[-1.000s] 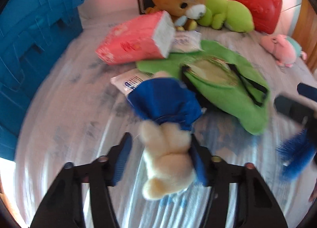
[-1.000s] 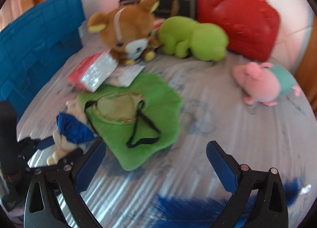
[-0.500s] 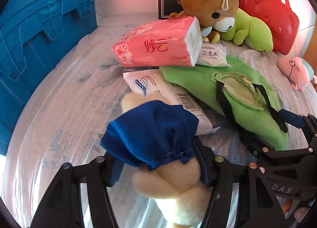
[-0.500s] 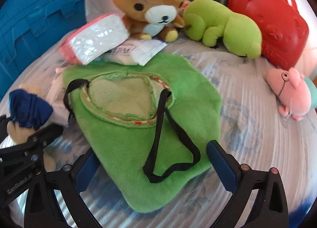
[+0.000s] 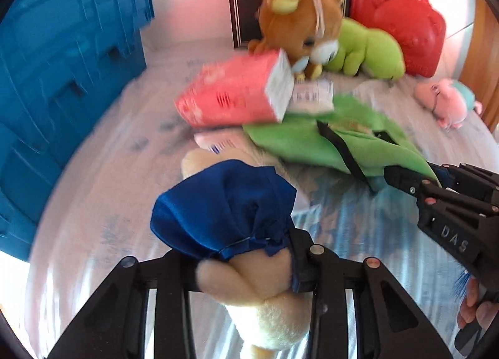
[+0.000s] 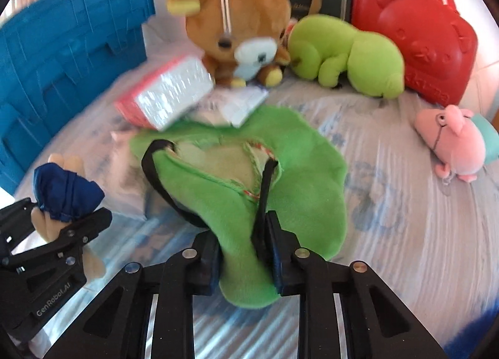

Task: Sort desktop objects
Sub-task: 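Grasp the white bunny with the left gripper while the right gripper grasps the green pouch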

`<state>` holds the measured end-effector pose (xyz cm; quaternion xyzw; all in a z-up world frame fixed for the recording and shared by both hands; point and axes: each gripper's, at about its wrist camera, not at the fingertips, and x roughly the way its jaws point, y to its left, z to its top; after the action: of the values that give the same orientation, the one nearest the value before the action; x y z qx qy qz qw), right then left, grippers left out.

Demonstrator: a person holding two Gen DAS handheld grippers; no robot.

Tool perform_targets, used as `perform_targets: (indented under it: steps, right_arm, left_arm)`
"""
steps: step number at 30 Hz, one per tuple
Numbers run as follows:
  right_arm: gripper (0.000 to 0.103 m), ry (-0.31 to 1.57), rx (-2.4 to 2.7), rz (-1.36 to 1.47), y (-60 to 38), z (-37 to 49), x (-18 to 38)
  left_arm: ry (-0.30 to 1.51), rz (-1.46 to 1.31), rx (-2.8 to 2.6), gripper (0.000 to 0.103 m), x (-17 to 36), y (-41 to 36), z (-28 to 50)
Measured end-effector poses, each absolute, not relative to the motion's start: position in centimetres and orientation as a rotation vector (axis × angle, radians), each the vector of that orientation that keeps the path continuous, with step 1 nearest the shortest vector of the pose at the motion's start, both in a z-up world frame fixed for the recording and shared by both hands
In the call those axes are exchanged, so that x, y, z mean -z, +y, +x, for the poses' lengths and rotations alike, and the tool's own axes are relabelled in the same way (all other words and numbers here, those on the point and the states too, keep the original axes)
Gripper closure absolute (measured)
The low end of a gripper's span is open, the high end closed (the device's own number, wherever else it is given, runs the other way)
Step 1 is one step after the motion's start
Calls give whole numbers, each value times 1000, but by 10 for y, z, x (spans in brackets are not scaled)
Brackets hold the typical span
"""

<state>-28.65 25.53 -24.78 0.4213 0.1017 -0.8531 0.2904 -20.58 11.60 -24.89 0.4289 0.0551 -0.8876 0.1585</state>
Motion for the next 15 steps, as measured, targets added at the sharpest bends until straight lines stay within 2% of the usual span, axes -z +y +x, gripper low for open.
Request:
perform_targets:
  steps: [9,15]
  right_arm:
    - [79,100,2322,1005,288,-261,167]
    - [83,143,2350,865,296,-231,113]
  left_arm:
    - [182,1062,2582,69,177,119,-172]
    - [175,1001,2616,69,146,123,-159]
